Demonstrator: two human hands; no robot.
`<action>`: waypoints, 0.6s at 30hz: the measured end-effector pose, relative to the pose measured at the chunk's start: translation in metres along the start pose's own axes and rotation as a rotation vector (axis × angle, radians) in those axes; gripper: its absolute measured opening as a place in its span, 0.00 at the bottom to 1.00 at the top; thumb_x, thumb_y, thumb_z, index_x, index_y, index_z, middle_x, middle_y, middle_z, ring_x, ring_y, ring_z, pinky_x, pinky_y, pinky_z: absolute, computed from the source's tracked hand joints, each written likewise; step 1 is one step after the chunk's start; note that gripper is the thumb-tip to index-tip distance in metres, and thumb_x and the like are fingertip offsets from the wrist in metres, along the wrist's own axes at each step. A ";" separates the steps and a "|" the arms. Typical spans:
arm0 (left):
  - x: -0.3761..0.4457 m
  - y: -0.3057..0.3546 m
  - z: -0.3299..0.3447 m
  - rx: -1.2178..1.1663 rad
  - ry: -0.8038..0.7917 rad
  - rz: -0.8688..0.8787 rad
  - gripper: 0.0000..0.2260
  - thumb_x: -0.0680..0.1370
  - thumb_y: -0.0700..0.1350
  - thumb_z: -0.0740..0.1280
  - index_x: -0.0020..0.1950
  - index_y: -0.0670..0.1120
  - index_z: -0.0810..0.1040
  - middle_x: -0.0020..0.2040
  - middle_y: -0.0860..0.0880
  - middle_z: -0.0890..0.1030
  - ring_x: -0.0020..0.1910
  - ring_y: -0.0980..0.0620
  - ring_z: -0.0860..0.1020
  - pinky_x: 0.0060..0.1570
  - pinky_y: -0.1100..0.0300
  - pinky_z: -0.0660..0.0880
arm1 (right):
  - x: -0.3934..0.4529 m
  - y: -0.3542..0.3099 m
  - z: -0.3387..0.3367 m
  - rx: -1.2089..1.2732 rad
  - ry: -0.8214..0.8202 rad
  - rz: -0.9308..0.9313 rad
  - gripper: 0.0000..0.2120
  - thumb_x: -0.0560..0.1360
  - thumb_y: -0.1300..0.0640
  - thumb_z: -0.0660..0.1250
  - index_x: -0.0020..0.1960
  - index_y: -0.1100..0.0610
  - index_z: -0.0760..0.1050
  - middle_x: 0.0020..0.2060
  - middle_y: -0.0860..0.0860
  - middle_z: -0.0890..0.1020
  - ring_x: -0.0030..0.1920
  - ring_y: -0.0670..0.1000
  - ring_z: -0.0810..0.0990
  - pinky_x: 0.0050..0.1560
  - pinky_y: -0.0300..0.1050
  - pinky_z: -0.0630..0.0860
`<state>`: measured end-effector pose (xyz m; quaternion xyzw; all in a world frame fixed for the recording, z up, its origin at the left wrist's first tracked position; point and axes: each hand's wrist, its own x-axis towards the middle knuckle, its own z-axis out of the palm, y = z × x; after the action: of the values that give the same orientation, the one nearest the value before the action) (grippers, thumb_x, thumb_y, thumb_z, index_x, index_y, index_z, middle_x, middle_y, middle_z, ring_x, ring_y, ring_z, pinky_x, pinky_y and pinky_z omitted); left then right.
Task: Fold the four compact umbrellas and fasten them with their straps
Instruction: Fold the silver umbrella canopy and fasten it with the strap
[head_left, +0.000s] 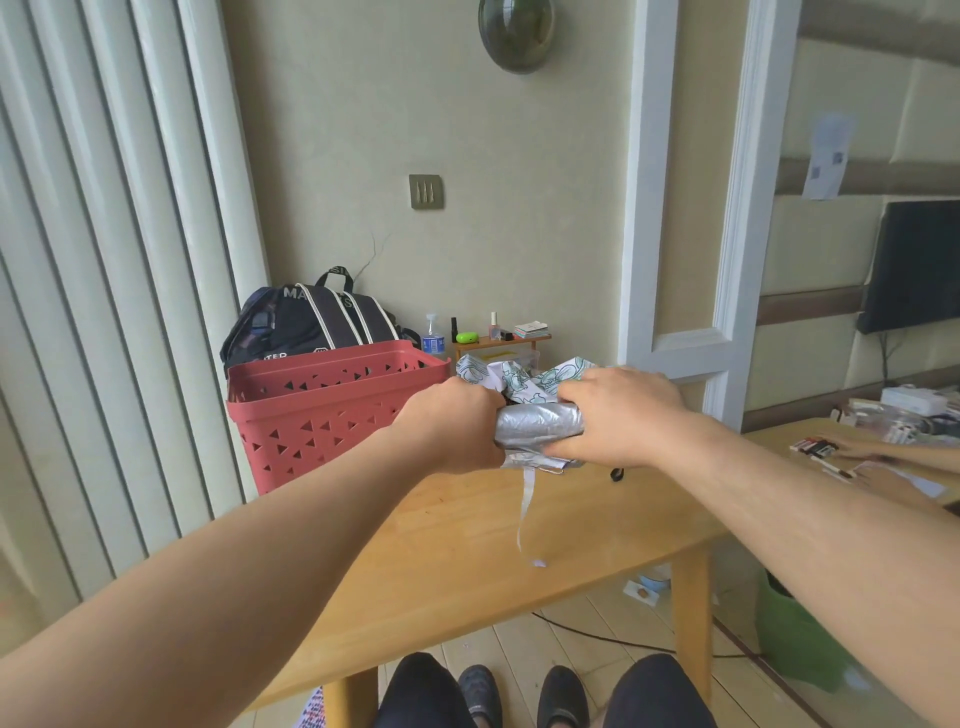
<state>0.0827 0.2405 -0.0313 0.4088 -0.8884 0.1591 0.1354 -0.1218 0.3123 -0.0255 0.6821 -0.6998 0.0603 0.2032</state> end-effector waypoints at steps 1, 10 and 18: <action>0.001 0.001 -0.001 -0.015 -0.005 -0.009 0.09 0.71 0.53 0.70 0.44 0.53 0.72 0.37 0.54 0.75 0.41 0.45 0.77 0.37 0.56 0.74 | -0.001 -0.003 0.001 -0.034 0.043 0.003 0.30 0.68 0.21 0.61 0.58 0.42 0.74 0.53 0.43 0.77 0.60 0.53 0.76 0.53 0.52 0.69; 0.000 -0.004 -0.003 -0.111 -0.142 0.008 0.10 0.71 0.53 0.72 0.48 0.51 0.79 0.38 0.50 0.82 0.37 0.47 0.80 0.35 0.57 0.77 | -0.003 -0.008 0.009 -0.107 0.166 0.018 0.23 0.73 0.27 0.64 0.53 0.45 0.73 0.46 0.46 0.82 0.49 0.56 0.80 0.40 0.45 0.70; -0.003 -0.006 0.005 0.012 -0.102 0.086 0.22 0.71 0.63 0.70 0.61 0.56 0.75 0.48 0.54 0.78 0.50 0.47 0.79 0.48 0.53 0.78 | -0.006 -0.015 0.012 -0.119 0.020 0.031 0.12 0.74 0.40 0.65 0.51 0.46 0.78 0.40 0.46 0.74 0.42 0.56 0.75 0.41 0.46 0.76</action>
<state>0.0886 0.2366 -0.0357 0.3785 -0.9100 0.1490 0.0804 -0.1094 0.3125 -0.0411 0.6574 -0.7106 0.0284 0.2493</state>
